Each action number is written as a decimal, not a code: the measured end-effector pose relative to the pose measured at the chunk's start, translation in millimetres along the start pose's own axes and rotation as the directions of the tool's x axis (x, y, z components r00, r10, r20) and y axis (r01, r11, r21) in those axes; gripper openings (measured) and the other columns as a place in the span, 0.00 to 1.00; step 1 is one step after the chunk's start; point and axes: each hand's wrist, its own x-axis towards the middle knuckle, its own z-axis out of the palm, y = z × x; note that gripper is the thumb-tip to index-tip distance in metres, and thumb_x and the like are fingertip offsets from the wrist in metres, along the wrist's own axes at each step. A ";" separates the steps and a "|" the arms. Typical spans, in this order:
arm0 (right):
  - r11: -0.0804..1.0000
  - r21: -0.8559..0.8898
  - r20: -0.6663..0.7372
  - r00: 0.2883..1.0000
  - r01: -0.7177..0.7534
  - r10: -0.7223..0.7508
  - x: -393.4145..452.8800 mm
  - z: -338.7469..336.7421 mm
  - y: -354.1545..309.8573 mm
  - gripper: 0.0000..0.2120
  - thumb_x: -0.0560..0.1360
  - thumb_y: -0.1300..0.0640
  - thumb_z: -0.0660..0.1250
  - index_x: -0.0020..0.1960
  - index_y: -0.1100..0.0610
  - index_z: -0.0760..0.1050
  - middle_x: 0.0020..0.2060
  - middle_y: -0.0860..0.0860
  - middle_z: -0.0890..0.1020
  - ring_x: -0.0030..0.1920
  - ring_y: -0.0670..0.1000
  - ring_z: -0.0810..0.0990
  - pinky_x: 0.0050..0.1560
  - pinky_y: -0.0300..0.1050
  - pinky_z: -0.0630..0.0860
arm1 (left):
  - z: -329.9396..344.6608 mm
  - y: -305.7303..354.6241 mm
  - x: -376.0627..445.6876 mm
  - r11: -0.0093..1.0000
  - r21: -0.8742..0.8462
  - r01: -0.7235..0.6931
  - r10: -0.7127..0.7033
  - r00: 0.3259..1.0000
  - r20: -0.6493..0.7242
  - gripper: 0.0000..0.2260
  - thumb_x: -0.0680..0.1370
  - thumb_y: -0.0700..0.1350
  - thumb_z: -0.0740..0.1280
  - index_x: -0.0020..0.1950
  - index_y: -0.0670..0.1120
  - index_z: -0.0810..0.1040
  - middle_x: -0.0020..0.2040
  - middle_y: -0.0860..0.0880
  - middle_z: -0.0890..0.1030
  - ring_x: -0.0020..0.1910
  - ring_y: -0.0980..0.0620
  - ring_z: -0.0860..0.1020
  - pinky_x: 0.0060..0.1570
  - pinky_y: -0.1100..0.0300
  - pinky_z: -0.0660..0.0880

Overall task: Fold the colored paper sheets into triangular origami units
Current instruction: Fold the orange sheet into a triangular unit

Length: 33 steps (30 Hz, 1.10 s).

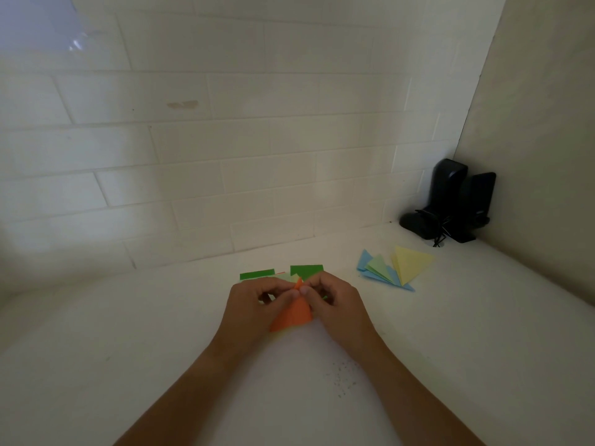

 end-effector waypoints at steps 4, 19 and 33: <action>1.000 0.010 0.009 1.000 0.004 -0.004 -0.6 -0.2 -1.8 0.08 0.81 0.56 0.69 0.44 0.47 0.79 0.36 0.44 0.81 0.38 0.45 0.80 0.39 0.38 0.75 | 0.5 -5.0 1.4 0.999 0.035 -0.042 0.045 0.996 -0.080 0.11 0.73 0.41 0.80 0.51 0.54 0.86 0.46 0.57 0.83 0.46 0.54 0.82 0.42 0.66 0.77; 0.999 0.023 0.040 0.998 0.046 -0.046 -1.3 -1.4 -3.9 0.09 0.82 0.58 0.69 0.44 0.47 0.80 0.36 0.42 0.81 0.37 0.42 0.78 0.39 0.36 0.74 | -0.9 5.2 0.0 0.990 -0.109 0.084 -0.092 0.993 -0.072 0.08 0.72 0.36 0.79 0.44 0.50 0.88 0.40 0.56 0.87 0.43 0.58 0.85 0.48 0.67 0.79; 0.999 0.005 0.047 0.998 0.051 -0.052 -2.3 -2.5 -6.6 0.09 0.81 0.58 0.70 0.44 0.46 0.80 0.36 0.41 0.81 0.38 0.41 0.78 0.39 0.33 0.72 | -1.8 3.1 1.1 0.938 -0.284 0.198 -0.192 0.980 0.050 0.03 0.75 0.36 0.77 0.45 0.44 0.88 0.41 0.46 0.88 0.44 0.47 0.86 0.50 0.54 0.83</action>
